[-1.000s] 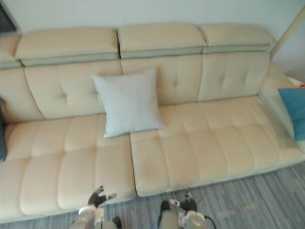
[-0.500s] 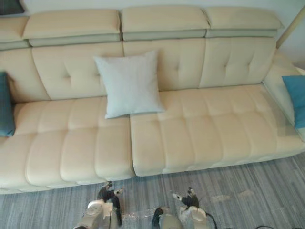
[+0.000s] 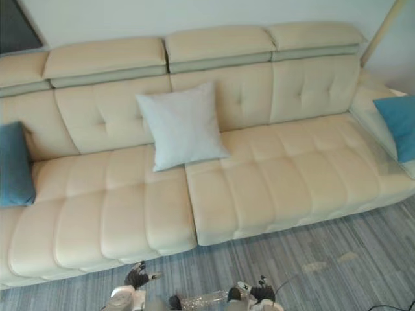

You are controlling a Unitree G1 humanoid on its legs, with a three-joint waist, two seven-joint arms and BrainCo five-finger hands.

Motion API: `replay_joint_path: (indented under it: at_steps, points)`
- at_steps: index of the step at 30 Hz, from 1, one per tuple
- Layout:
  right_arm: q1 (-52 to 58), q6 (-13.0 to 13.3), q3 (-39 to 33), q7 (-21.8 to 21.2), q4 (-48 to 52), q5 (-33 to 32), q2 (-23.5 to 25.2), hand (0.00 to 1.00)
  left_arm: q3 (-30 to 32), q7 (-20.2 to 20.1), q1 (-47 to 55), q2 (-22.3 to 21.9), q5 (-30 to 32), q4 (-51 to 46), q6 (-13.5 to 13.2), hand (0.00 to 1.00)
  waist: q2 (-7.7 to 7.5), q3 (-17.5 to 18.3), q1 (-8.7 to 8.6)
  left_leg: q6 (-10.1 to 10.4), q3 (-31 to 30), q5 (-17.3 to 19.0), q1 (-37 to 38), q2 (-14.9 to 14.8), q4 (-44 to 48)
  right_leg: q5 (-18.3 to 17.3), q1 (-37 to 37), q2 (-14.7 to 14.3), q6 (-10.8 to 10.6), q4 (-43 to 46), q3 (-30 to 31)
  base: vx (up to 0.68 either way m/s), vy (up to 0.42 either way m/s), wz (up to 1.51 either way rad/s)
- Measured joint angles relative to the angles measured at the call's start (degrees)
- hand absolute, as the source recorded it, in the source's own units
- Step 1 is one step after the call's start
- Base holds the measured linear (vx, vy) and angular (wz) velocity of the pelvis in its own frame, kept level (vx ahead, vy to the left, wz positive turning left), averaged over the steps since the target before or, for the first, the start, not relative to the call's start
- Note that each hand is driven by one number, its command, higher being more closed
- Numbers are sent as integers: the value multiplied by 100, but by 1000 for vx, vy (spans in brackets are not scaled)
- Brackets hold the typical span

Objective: Pick up cushions and gather them together orderly.

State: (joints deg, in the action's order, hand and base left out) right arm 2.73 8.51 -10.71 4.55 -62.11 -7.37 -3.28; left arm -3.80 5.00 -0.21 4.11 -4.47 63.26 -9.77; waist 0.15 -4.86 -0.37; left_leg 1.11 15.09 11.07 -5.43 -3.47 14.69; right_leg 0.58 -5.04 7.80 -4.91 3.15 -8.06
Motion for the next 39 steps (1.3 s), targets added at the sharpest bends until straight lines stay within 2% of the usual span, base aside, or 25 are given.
replay_joint_path:
  at_steps: [4,6,7,8,9,10,11,12,13,15,17,18,19,20,21,23,27,29,30,31,32,34,36,38,39]
  points:
    - [-100,1,24,-15,6,-2,7,0,-1,-24,-43,51,226,4,18,0,-118,-86,-13,8,186,23,-93,-28,85,90,-376,-96,51,103,433,-4,7,-56]
    - [-215,4,40,-15,19,-5,-16,0,7,-22,-157,109,242,7,26,0,-119,-168,-21,26,220,281,-354,-183,496,143,-739,-243,100,361,586,-67,-37,-93]
    - [-295,3,166,-8,18,-7,-34,0,13,-17,-206,152,286,9,43,0,-113,-240,-14,-3,472,331,-421,-384,637,499,-861,-399,205,268,492,-113,-51,-123]
    - [-394,-1,250,-8,23,-6,-39,0,61,-17,-215,146,321,28,48,0,-30,-323,27,-13,839,329,-375,-628,555,494,-898,-392,486,326,-253,-126,-64,-124]
    - [-416,-7,241,-4,14,-6,-43,0,77,-14,-241,156,321,37,58,0,-41,-346,26,-9,934,327,-315,-638,525,224,-929,-261,643,720,-865,-118,-51,-120]
    - [-399,-18,242,1,-37,-5,-100,0,69,-9,-254,143,319,-25,58,0,-38,-350,58,8,1289,318,-72,-705,440,-413,-807,30,877,1274,-2054,-56,-25,-118]
    - [-392,-16,244,7,-49,-1,-138,0,73,16,-193,138,312,-97,47,0,-9,-360,94,37,1610,304,118,-797,382,-683,-582,169,1007,1432,-2795,-29,-39,-154]
    - [-458,-13,280,23,-38,-1,-151,0,103,49,-145,152,306,-121,47,0,36,-343,146,89,1883,276,275,-859,334,-811,-329,308,952,1422,-3407,1,-67,-139]
    - [-485,-10,376,33,-16,-1,-143,0,125,65,-126,195,300,-149,45,0,-64,-301,135,142,2024,286,330,-868,367,-822,-192,337,667,1205,-3507,24,-175,-141]
    - [-545,0,436,36,-6,5,-156,0,192,96,-201,190,274,-151,48,0,41,-383,145,279,2031,269,329,-1116,578,-709,-238,-80,706,895,-3031,46,-221,-115]
    - [-529,-2,428,35,-8,2,-164,0,192,98,-192,146,256,-151,45,0,89,-376,148,275,2001,272,242,-1336,966,-728,-218,-261,699,742,-2856,36,-195,-79]
    - [-423,0,409,37,-9,-2,-180,0,234,96,-176,35,257,-153,44,0,186,-405,125,200,1700,260,-78,-1828,2087,-710,2,-626,737,459,-2607,23,-174,-83]
    - [-390,0,411,42,-14,-3,-198,0,300,98,-145,-50,253,-166,43,0,221,-428,158,36,1436,309,-225,-1990,2639,-716,138,-781,838,376,-2449,82,-241,-108]
    - [-372,0,412,49,-32,-4,-201,0,338,89,-108,-127,248,-200,37,0,238,-441,208,60,931,389,-394,-1921,3012,-737,220,-881,883,362,-2249,115,-65,-111]
    - [-392,3,405,69,-139,-10,-222,0,391,99,-120,-142,196,-296,4,0,219,-482,279,289,249,527,-572,-1600,3178,-744,314,-911,935,363,-1982,142,-57,-107]
    - [-416,0,404,105,-263,-12,-289,0,398,123,-131,-158,135,-335,-22,0,213,-500,372,451,-272,664,-831,-1197,3073,-768,419,-931,1053,336,-1580,149,44,-120]
    - [-432,0,395,154,-241,-14,-336,0,393,184,-138,-208,58,-375,-70,0,298,-550,404,424,-1014,590,-1265,-574,1734,-785,560,-935,1001,253,-1041,146,113,-86]
    - [-433,1,395,192,-222,-14,-320,0,396,237,-148,-221,-14,-415,-74,0,327,-638,460,474,-1501,-254,-1161,-180,500,-910,708,-848,795,233,-595,251,210,-85]
    - [-424,1,401,199,-220,-15,-308,0,396,240,-133,-217,-18,-414,-74,0,333,-634,488,473,-1494,-372,-1102,-169,433,-927,704,-851,758,218,-521,318,213,-85]
    - [-424,1,413,215,-194,-17,-193,0,391,242,-76,-208,-22,-405,-70,0,335,-574,561,286,-1426,-522,-987,-83,364,-975,746,-798,605,148,-272,329,164,-62]
    - [-422,2,407,211,-174,-18,-107,0,392,241,-119,-144,-32,-406,-68,0,221,-592,532,178,-1305,-314,-1038,-38,533,-1009,703,-700,480,192,-156,343,160,-56]
    - [-392,0,402,212,-179,-15,-78,0,391,240,-132,-97,-31,-410,-59,0,162,-588,606,87,-1073,-16,-1023,-32,831,-1169,692,-590,345,445,-21,380,154,-52]
    - [-432,2,390,213,-179,-14,-90,0,387,242,-124,-93,-38,-404,-53,0,100,-590,669,25,-767,270,-695,25,850,-1468,487,-407,78,1239,168,389,160,-76]
    - [-521,25,379,206,-153,-16,-86,0,153,248,-105,-45,-67,-345,-38,0,110,-585,569,-151,-628,447,-136,138,617,-1630,-378,-28,-426,3509,96,381,119,-33]
    - [-519,26,342,188,-131,-28,-85,0,53,249,-135,-21,-67,-333,-34,0,104,-582,534,-165,-639,469,-46,156,573,-1671,-467,72,-364,3770,-20,466,46,20]
